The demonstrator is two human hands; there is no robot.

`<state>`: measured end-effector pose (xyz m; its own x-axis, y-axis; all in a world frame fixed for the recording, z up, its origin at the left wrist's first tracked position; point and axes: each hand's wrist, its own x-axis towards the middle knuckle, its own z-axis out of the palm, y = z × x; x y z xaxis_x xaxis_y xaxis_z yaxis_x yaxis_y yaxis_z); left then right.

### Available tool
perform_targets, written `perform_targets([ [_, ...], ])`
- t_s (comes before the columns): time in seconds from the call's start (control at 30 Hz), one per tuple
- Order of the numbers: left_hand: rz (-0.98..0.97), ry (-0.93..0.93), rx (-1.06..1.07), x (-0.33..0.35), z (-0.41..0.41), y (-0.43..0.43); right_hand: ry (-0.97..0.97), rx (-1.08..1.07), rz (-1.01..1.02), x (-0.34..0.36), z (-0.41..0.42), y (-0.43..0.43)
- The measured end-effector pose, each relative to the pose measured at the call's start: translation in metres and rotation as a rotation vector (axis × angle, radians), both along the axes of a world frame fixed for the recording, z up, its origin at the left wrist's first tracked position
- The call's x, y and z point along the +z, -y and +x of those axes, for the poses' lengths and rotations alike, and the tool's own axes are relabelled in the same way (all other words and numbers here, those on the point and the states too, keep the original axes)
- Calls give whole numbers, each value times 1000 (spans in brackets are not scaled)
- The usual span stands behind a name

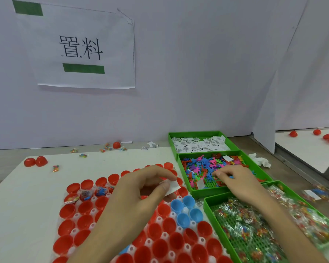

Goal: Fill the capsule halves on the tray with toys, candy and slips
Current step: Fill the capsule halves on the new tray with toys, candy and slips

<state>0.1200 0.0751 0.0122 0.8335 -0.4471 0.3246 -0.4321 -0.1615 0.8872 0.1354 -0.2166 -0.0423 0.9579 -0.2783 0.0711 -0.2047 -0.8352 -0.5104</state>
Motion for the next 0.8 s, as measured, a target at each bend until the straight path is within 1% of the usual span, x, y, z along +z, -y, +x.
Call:
perform_targets([
  [0.07, 0, 12, 6, 1, 0, -1, 103, -31, 21, 5, -1, -1],
  [0.13, -1, 20, 6, 2, 1, -2, 111, 4, -15, 5, -2, -2],
  [0.2, -4, 16, 2, 2, 1, -2, -19, 90, -96, 6, -4, -5],
  [0.27, -1, 13, 2, 1, 1, -2, -159, 161, -126, 7, -4, -9],
  [0.33, -3, 7, -3, 1, 1, -2, -197, 177, -141, 6, -3, -11],
  [0.4, -3, 3, -7, 1, 2, -2, -174, 156, -154, 5, -1, -12],
  [0.53, 7, 9, 2, 0, 3, -2, -23, 62, -74, 2, -1, -10],
  [0.67, 10, 6, 0, 1, 2, -2, 297, -41, 93, 11, -5, -12],
  [0.73, 12, -5, -3, 1, 1, -2, 413, -48, 148, 16, -8, -15],
  [0.8, 7, -31, -11, 1, 0, -1, 468, -32, 198, 21, -11, -20],
])
